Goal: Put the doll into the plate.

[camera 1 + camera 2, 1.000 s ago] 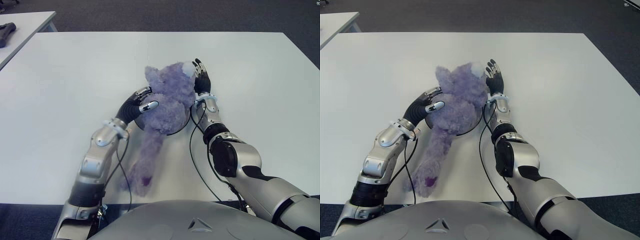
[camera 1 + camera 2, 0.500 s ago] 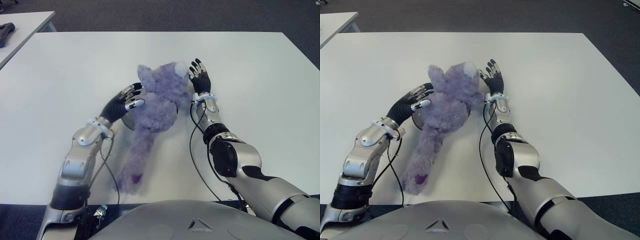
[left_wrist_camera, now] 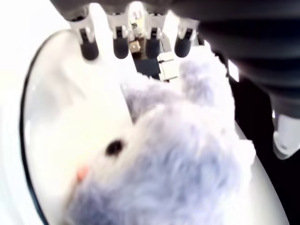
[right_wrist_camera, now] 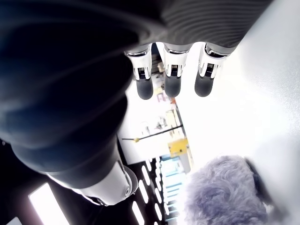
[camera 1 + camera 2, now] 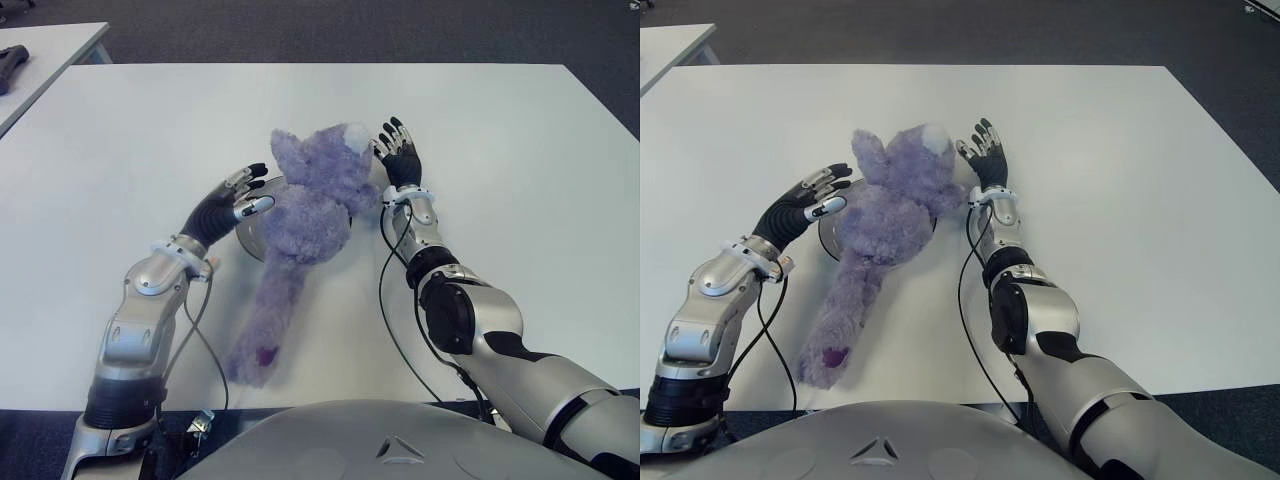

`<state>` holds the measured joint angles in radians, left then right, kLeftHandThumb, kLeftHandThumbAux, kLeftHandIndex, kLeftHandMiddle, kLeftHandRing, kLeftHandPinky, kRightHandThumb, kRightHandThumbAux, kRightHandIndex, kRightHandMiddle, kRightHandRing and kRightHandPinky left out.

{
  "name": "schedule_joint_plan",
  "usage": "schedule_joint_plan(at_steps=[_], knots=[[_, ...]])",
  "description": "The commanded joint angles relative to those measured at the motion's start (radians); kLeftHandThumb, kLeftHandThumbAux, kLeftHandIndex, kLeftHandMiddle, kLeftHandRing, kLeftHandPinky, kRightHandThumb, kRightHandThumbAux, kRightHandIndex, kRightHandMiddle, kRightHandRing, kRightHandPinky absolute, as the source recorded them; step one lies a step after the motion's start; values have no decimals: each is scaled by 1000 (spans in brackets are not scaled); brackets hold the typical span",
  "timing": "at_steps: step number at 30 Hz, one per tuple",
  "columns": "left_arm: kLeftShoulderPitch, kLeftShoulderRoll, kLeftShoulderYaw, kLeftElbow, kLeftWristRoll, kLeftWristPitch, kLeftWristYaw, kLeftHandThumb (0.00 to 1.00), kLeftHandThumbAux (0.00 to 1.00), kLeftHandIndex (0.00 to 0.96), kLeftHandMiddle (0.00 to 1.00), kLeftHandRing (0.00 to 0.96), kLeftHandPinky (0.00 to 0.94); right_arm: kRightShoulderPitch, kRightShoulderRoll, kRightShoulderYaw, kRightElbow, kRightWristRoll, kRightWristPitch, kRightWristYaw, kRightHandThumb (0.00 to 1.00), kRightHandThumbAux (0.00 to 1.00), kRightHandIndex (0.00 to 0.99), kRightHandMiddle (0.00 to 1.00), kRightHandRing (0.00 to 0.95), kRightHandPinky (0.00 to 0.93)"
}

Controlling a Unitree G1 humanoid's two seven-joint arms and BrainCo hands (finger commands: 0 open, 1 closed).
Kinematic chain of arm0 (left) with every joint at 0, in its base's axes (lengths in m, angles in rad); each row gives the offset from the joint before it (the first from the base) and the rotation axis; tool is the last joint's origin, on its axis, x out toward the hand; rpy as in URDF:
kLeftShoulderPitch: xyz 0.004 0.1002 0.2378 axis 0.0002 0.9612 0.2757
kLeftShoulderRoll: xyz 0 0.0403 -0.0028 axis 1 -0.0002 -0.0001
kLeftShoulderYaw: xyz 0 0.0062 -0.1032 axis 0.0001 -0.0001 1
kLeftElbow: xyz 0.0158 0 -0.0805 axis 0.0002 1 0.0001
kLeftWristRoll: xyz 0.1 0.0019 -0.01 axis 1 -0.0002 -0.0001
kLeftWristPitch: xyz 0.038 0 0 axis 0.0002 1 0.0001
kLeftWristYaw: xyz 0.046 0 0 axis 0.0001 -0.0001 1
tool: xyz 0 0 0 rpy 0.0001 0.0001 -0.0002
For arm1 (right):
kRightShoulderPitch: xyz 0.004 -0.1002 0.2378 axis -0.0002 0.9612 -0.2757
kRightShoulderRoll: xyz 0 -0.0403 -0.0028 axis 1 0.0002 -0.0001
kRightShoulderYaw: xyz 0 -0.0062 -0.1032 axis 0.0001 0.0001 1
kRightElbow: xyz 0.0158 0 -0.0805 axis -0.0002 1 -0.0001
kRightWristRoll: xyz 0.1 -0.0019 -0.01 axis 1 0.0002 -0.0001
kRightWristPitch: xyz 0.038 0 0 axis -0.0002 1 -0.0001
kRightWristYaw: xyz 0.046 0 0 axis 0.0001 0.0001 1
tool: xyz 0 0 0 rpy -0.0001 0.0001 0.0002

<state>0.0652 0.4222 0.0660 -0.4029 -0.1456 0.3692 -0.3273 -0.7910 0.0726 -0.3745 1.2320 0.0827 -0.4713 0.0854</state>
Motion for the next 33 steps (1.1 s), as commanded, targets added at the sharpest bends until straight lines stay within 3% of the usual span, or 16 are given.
schedule_joint_plan(at_steps=[1, 15, 19, 33], knots=[[27, 12, 17, -13, 12, 13, -1, 0, 478, 0, 0, 0, 0, 210, 79, -21, 126, 17, 93, -16, 378, 877, 32, 1, 0, 39], [14, 17, 19, 26, 38, -72, -10, 0, 432, 0, 0, 0, 0, 212, 75, -9, 126, 4, 86, -22, 388, 872, 31, 0, 0, 28], [11, 17, 21, 29, 33, -75, -11, 0, 432, 0, 0, 0, 0, 212, 76, -11, 127, 7, 91, -21, 457, 881, 32, 0, 0, 24], [17, -12, 35, 6, 12, -40, 14, 0, 456, 0, 0, 0, 0, 210, 78, -14, 127, 10, 90, -19, 539, 892, 28, 1, 0, 50]])
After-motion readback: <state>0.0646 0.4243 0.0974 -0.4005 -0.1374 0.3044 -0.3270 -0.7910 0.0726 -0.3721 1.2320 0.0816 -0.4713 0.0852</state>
